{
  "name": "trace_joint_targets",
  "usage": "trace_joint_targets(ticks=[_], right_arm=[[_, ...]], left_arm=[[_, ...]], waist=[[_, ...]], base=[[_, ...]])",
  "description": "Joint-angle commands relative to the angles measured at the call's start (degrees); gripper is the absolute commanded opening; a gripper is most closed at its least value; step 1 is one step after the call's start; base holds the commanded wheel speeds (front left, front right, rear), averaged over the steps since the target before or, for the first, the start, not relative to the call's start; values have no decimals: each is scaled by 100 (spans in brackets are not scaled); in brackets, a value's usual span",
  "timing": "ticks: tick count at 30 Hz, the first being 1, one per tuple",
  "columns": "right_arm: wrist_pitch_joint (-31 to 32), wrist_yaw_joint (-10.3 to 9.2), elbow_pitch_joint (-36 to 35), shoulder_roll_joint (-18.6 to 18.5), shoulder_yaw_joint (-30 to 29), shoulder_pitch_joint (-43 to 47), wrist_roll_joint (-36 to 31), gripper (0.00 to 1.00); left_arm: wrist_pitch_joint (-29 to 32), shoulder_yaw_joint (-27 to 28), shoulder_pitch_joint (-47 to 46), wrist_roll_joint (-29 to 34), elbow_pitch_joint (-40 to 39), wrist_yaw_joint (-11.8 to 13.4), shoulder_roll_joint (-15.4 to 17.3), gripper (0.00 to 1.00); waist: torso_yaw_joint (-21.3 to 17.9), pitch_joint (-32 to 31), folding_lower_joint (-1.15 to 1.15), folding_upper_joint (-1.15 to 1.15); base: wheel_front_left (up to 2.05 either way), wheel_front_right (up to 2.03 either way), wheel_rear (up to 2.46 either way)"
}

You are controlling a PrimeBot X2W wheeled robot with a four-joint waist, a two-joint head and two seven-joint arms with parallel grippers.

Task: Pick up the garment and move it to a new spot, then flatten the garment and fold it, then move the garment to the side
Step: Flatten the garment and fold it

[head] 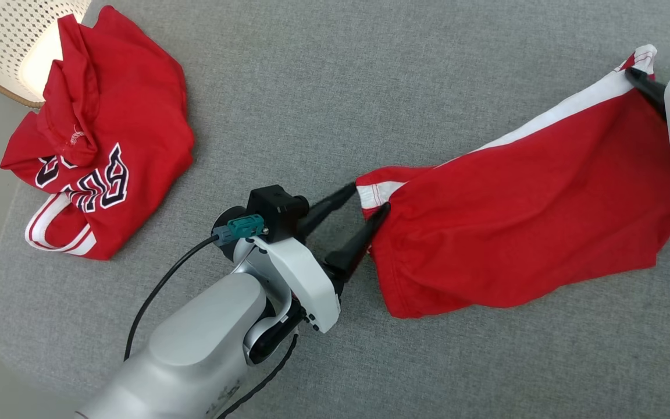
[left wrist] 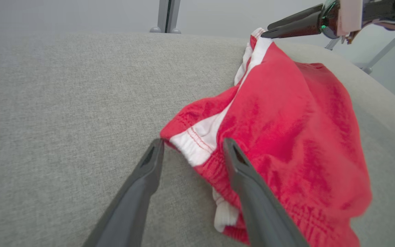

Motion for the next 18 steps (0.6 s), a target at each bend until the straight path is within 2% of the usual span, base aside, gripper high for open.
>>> trace_joint_targets(ticks=[1,7,11,15,18], right_arm=[[-88,-2,77,28,27,-33,-15,100],[-483,-2,281,129,75,58,45,100],[-1240,-1,458,387,-131,361,212,100],[-1959,-4,335,517,-120,731,304,100],[-2587,-3,371,739,-324,1062,476,100]], left_arm=[[-53,-23,-153,-20,45,-3,45,100],[-165,-52,-58,-40,235,-3,88,100],[-255,63,110,-80,388,63,123,100],[-333,225,264,-46,444,267,247,100],[-365,415,424,-36,409,475,348,100]], waist=[[-19,-21,0,0],[-120,-246,0,0],[-250,-647,0,0],[-468,-1089,0,0],[-664,-1425,0,0]], base=[[0,0,0],[0,0,0],[0,0,0],[0,0,0],[0,0,0]])
